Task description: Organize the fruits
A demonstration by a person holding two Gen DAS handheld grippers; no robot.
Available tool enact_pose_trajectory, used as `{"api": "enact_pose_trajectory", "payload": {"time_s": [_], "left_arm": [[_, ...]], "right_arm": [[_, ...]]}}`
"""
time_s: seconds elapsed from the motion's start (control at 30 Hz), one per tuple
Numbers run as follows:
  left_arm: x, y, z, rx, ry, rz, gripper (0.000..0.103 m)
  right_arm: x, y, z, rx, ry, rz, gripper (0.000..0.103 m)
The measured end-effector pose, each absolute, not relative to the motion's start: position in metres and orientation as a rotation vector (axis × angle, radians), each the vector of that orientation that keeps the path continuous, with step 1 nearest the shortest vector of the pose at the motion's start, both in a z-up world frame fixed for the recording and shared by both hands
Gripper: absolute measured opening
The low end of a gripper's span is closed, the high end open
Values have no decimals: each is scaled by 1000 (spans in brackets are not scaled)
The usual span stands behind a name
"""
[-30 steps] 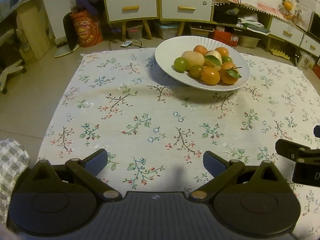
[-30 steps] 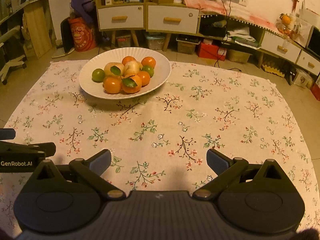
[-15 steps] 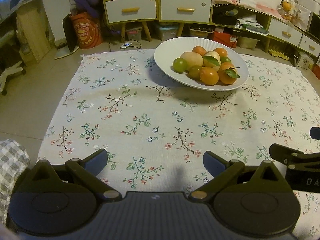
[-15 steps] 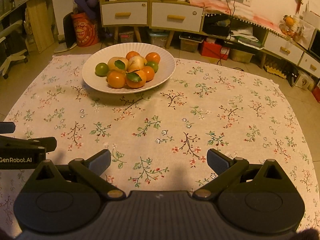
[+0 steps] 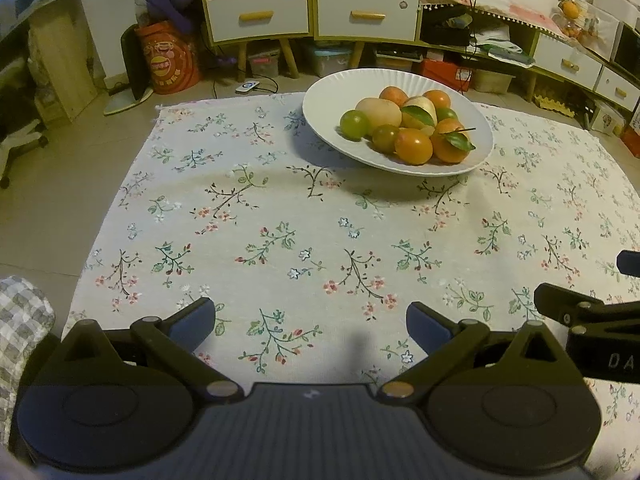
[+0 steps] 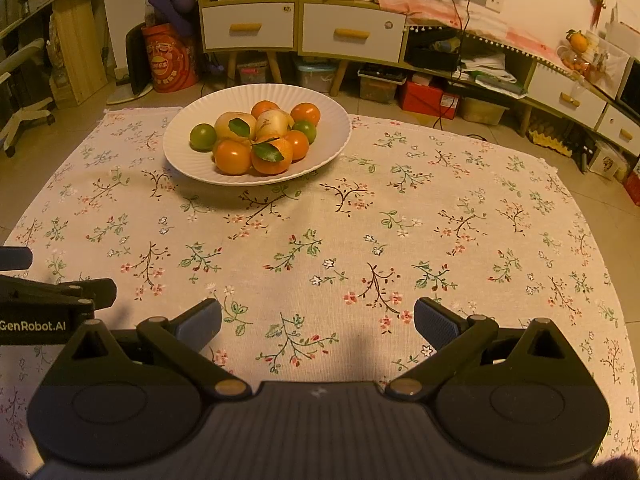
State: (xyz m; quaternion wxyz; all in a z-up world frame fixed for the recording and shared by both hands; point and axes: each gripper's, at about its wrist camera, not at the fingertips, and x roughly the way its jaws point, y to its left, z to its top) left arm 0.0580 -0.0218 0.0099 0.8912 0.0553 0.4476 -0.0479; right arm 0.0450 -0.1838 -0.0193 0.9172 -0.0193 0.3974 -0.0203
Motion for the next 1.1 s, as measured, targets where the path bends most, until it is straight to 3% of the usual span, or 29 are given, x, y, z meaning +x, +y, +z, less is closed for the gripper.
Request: {"api": "enact_pose_trajectory", "payload": {"time_s": [1.1], "left_arm": [[56,-25,8,121,933,-106,95]], "right_arm": [[44,-183,-21,-44,818,-38,103]]}}
